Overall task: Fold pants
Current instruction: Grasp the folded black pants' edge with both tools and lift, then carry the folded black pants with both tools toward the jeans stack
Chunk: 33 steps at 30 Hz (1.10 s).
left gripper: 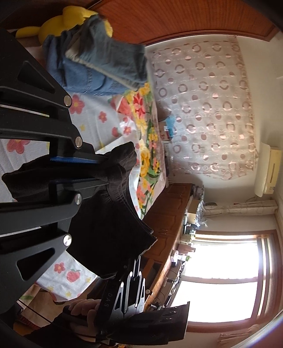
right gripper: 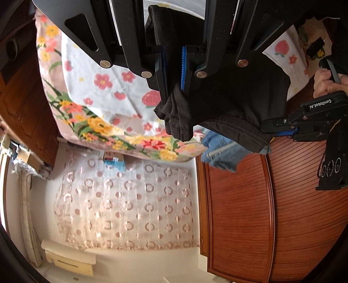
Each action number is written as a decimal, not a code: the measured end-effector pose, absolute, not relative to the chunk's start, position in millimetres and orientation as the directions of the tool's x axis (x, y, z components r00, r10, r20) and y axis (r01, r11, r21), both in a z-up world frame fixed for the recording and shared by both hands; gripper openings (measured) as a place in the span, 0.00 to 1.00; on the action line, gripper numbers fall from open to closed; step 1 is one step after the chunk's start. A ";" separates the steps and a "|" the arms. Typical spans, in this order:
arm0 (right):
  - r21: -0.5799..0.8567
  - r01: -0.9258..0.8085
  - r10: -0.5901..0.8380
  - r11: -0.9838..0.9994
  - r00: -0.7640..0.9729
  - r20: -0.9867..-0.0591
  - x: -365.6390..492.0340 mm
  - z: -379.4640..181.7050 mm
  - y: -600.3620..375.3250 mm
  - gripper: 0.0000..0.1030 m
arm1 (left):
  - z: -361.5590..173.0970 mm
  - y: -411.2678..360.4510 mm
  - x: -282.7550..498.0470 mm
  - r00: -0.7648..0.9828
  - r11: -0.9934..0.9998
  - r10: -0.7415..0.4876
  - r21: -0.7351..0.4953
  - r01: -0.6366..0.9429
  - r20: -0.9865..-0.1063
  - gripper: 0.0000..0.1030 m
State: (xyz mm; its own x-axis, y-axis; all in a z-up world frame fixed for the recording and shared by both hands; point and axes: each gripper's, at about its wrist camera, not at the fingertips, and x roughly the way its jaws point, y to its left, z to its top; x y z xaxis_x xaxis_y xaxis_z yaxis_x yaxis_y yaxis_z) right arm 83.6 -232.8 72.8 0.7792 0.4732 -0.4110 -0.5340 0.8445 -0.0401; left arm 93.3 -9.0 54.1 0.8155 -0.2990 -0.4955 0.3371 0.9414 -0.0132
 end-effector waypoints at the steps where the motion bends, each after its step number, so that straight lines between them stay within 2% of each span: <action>1: -0.043 -0.535 0.475 0.844 0.781 -0.405 80.6 75.0 -232.5 0.09 | 58.2 -8.1 92.0 0.819 0.942 -0.297 -0.009 0.336 -0.491 0.12; 17: -0.083 -0.553 0.504 0.829 0.803 -0.319 73.3 87.5 -228.0 0.09 | 119.0 8.5 72.8 0.885 0.951 -0.273 0.036 0.308 -0.378 0.12; 26: -0.105 -0.580 0.524 0.808 0.787 -0.326 95.6 75.8 -214.1 0.09 | 106.8 22.9 73.6 0.901 0.959 -0.242 0.053 0.279 -0.360 0.12; 33: -0.096 -0.611 0.549 0.786 0.760 -0.348 135.1 72.6 -203.4 0.09 | 89.3 47.4 93.8 0.896 0.969 -0.217 0.023 0.244 -0.388 0.12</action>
